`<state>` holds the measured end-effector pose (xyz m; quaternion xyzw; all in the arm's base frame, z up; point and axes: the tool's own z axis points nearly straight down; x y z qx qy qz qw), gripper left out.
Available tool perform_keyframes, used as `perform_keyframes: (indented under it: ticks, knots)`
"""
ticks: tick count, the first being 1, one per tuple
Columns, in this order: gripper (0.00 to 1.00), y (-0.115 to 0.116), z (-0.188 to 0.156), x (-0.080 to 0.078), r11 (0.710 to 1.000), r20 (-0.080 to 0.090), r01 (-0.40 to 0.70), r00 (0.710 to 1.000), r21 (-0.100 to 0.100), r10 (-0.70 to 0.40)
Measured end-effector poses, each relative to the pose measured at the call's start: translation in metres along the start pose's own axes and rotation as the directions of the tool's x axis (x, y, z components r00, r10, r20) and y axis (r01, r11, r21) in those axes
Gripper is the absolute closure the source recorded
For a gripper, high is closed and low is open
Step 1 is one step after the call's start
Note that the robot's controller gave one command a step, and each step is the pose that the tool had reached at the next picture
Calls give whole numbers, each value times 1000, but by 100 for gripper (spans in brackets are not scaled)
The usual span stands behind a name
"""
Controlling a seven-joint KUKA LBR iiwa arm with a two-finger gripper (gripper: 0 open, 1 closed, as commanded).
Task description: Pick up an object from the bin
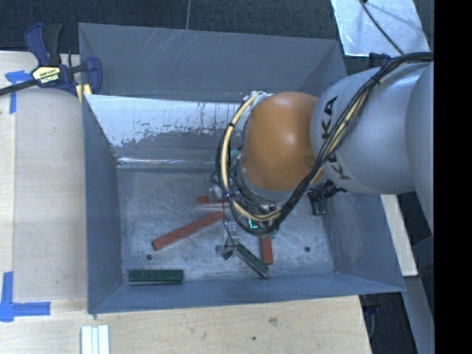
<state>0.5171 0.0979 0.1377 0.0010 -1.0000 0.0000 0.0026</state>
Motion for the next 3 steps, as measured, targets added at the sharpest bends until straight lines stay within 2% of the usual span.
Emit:
perform_keyframes:
  ticks: [1,2,3]
  knots:
    - [0,30,72,-1,997,1,78,997,0,-78]
    - [100,29,67,-4,997,10,73,997,-1,-73]
    - [100,11,-81,-10,990,16,139,990,1,-139]
